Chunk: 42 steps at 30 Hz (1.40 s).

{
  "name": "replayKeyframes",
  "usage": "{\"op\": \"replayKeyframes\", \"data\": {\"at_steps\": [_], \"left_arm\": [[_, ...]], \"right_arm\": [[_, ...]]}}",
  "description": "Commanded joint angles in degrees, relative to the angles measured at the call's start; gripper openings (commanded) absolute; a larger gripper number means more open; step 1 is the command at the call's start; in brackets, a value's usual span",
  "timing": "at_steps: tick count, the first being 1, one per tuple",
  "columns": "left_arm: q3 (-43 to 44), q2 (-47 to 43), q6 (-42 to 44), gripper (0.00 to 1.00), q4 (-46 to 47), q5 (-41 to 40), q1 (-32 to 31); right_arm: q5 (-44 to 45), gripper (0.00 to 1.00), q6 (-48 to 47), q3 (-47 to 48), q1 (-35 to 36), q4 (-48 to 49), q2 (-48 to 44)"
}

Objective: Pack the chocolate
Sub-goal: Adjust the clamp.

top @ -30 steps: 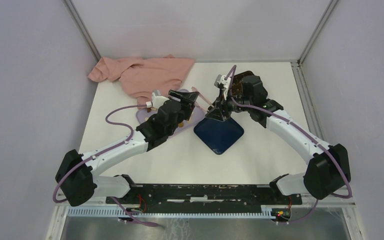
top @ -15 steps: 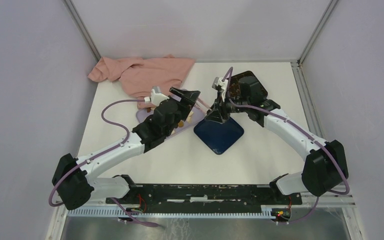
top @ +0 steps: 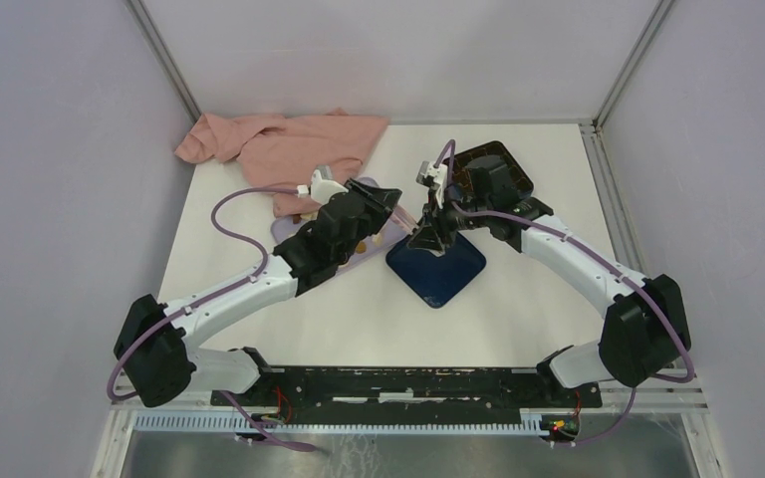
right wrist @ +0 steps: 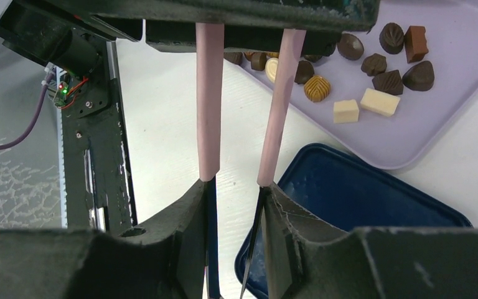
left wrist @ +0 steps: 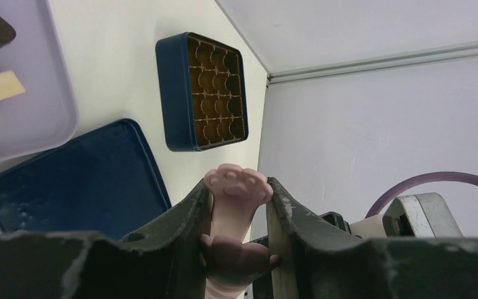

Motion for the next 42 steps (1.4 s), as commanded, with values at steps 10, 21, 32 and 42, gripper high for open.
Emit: {"op": "replayKeyframes", "data": {"at_steps": [10, 21, 32, 42], "left_arm": [[-0.8, -1.1, -14.5, 0.02, 0.9, -0.7, -0.2], [-1.4, -2.5, -16.5, 0.02, 0.7, -0.9, -0.2], [-1.4, -1.7, -16.4, 0.02, 2.1, 0.2, -0.2], [-1.8, -1.1, -16.8, 0.02, 2.5, 0.4, -0.2]], "right_arm": [[3.5, 0.84, -10.0, -2.3, 0.2, 4.7, -7.7], [-0.3, 0.80, -5.9, -8.4, -2.5, 12.7, -10.3], [1.9, 0.57, -4.6, -6.7, -0.3, 12.5, -7.0], [1.5, 0.56, -1.2, -5.9, 0.0, 15.3, -6.6]]}}
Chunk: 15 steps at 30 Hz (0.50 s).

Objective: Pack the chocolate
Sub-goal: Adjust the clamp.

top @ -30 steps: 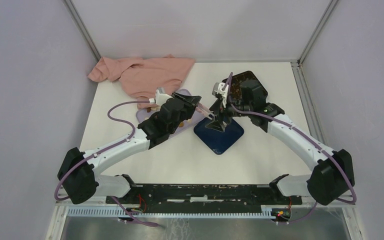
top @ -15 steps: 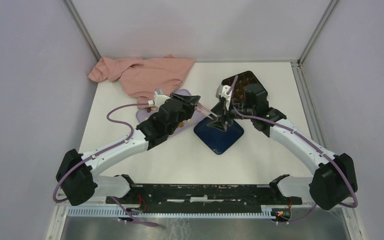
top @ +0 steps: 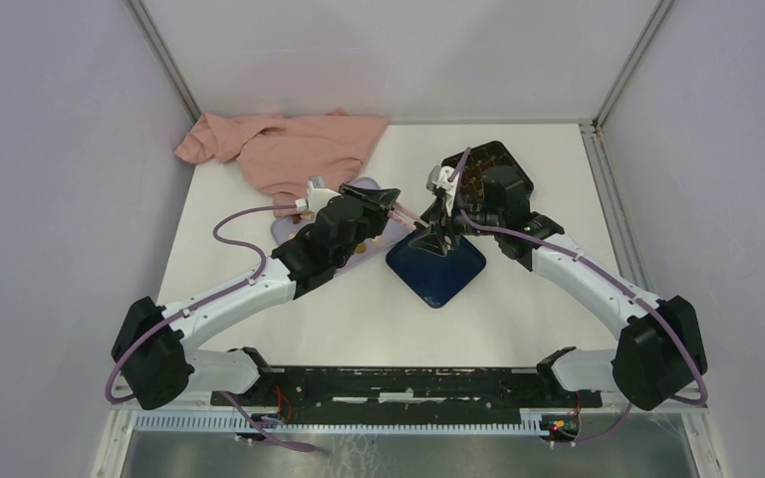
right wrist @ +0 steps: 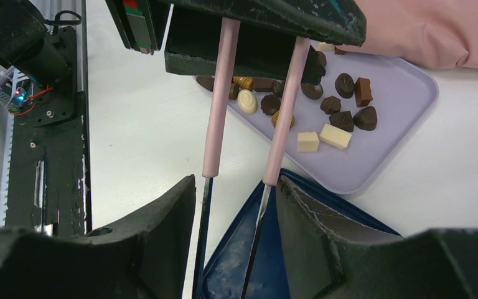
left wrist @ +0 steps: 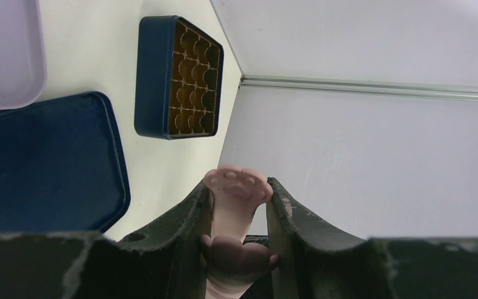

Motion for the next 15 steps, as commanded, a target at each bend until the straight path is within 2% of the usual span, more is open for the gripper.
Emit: {"op": "replayKeyframes", "data": {"at_steps": [1, 15], "left_arm": [[-0.2, -0.3, -2.8, 0.02, 2.6, 0.3, -0.3], [-0.5, -0.1, -3.4, 0.02, 2.6, 0.2, -0.1]], "right_arm": [[-0.5, 0.56, 1.7, 2.5, 0.5, 3.1, 0.1], [-0.5, 0.50, 1.5, 2.6, 0.4, 3.3, -0.9]]}}
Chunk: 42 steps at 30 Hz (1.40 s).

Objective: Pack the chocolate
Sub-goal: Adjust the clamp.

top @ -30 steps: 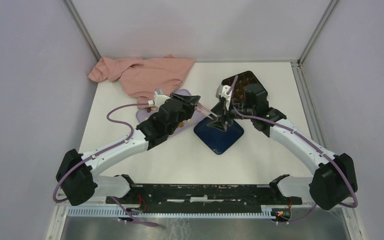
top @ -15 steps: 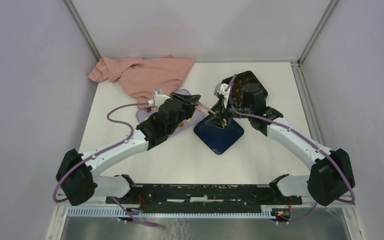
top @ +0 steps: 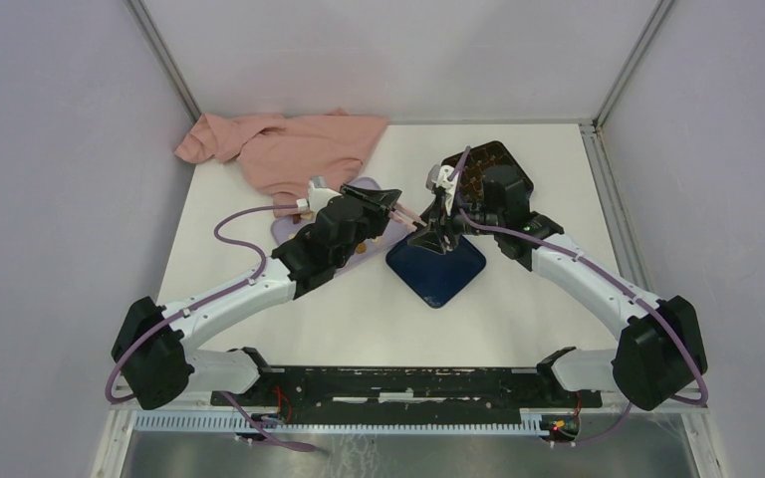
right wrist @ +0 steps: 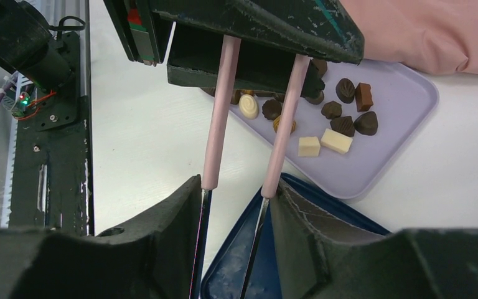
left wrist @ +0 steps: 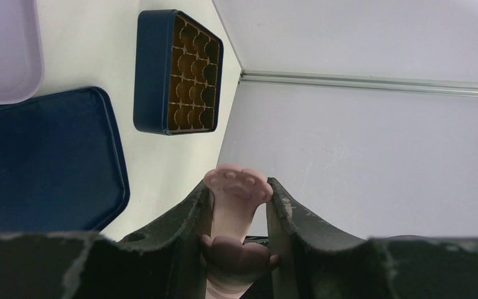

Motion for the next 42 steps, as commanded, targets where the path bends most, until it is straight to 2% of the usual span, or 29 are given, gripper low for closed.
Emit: {"op": "replayKeyframes", "data": {"at_steps": [1, 3, 9, 14, 15, 17, 19, 20, 22, 24, 26, 36, 39, 42], "left_arm": [[-0.6, -0.1, -3.5, 0.02, 2.6, -0.7, -0.2], [-0.8, -0.1, -3.8, 0.02, 2.7, -0.7, -0.2], [-1.0, -0.1, -4.4, 0.03, 2.9, -0.5, -0.2], [-1.0, -0.1, -4.6, 0.05, 3.0, -0.4, -0.2], [-1.0, 0.0, -4.6, 0.09, 2.9, -0.3, -0.2], [-0.9, 0.1, -4.6, 0.23, 2.6, -0.3, -0.3], [-0.8, -0.1, -4.5, 0.43, 2.3, -0.5, -0.2], [-0.7, -0.2, -3.9, 0.56, 2.3, -0.7, -0.2], [-0.7, -0.8, -2.4, 0.75, 2.4, -1.2, -0.2], [-0.4, -1.7, -0.4, 0.85, 1.8, -2.1, -0.2], [0.2, -2.8, 2.0, 0.92, 0.2, -3.3, -0.2], [2.7, -13.5, 21.5, 0.97, -13.0, -9.2, -0.1], [3.8, -18.2, 31.4, 0.97, -15.4, -8.6, -0.2], [4.9, -22.2, 45.6, 0.99, -16.0, -6.0, -0.3]], "right_arm": [[-0.5, 0.47, 0.4, 2.3, 0.1, 2.5, -1.0], [-0.5, 0.44, 0.4, 2.2, 0.1, 2.4, -1.1], [-1.2, 0.25, 0.2, 2.1, 0.1, 2.4, -1.2], [-1.9, 0.28, -0.7, 2.8, 0.0, 1.0, -1.0], [-1.9, 0.28, -0.8, 2.8, 0.0, 0.9, -0.9], [-2.0, 0.27, -0.9, 3.0, 0.1, 0.6, -0.9], [-2.0, 0.27, -1.0, 3.2, -0.1, 0.3, -0.9], [-2.0, 0.27, -1.0, 3.2, -0.3, 0.2, -1.0], [-1.9, 0.28, -1.1, 3.2, -0.7, -0.2, -1.1], [-1.9, 0.28, -1.4, 3.0, -1.3, -0.7, -1.4], [-1.8, 0.28, -1.7, 2.7, -1.7, -1.1, -1.7], [1.9, 0.37, -5.0, 2.1, -2.2, -4.1, -2.3], [4.0, 0.37, -6.8, 2.7, -2.2, -5.5, -2.2], [7.2, 0.37, -9.3, 3.5, -2.1, -7.9, -1.6]]}}
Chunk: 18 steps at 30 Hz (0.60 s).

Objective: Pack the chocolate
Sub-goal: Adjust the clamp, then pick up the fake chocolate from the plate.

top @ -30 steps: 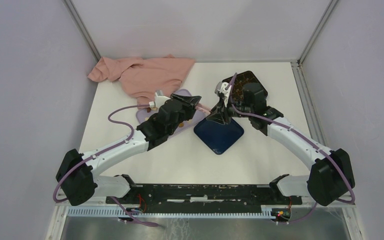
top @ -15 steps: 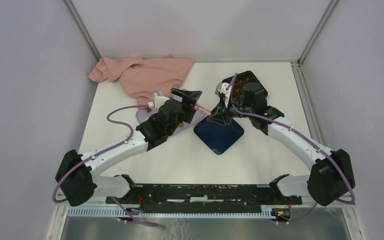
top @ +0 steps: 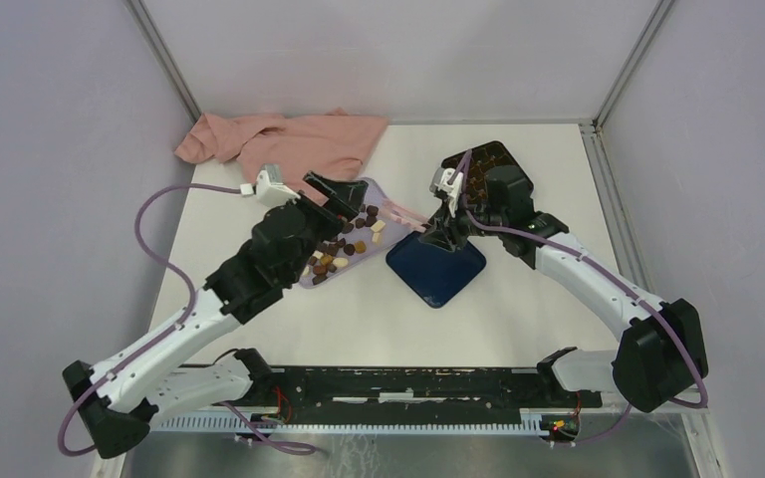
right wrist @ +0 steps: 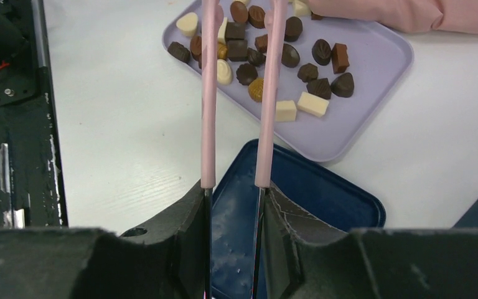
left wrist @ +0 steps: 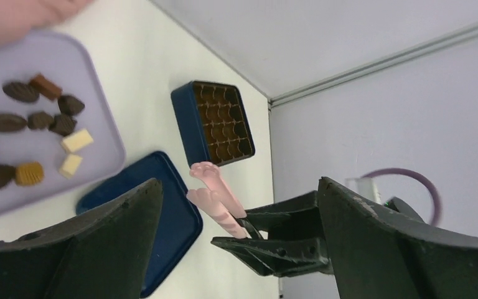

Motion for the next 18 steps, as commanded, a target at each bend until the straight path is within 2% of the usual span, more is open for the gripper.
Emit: {"op": "replayKeyframes", "data": {"at_steps": [1, 4, 8, 10, 12, 15, 18], "left_arm": [[3.6, -5.9, 29.0, 1.00, -2.3, 1.2, -0.2], [6.0, -7.2, 40.8, 1.00, -5.6, 3.4, 0.1], [9.3, -5.8, 48.9, 1.00, -11.2, 2.3, 3.0], [8.9, -5.0, 51.1, 1.00, -11.6, 4.9, 8.5], [7.4, -3.9, 51.9, 1.00, -11.3, 11.4, 16.4], [3.1, -2.4, 52.5, 0.99, -9.6, 21.6, 27.2], [-1.6, -2.6, 54.5, 0.98, -8.1, 21.3, 30.3]], "right_arm": [[5.7, 0.37, -5.0, 3.6, -0.1, -2.7, -0.8], [8.7, 0.37, -7.7, 4.8, -0.1, -5.2, 0.1], [13.9, 0.34, -11.5, 6.7, 0.6, -8.5, 1.8], [16.7, 0.30, -14.3, 8.3, 2.1, -10.9, 3.2], [18.7, 0.30, -15.9, 9.7, 3.2, -12.7, 4.7], [19.7, 0.35, -17.2, 11.9, 3.9, -14.9, 7.1], [22.3, 0.38, -18.7, 14.3, 5.1, -17.3, 10.2]]}}
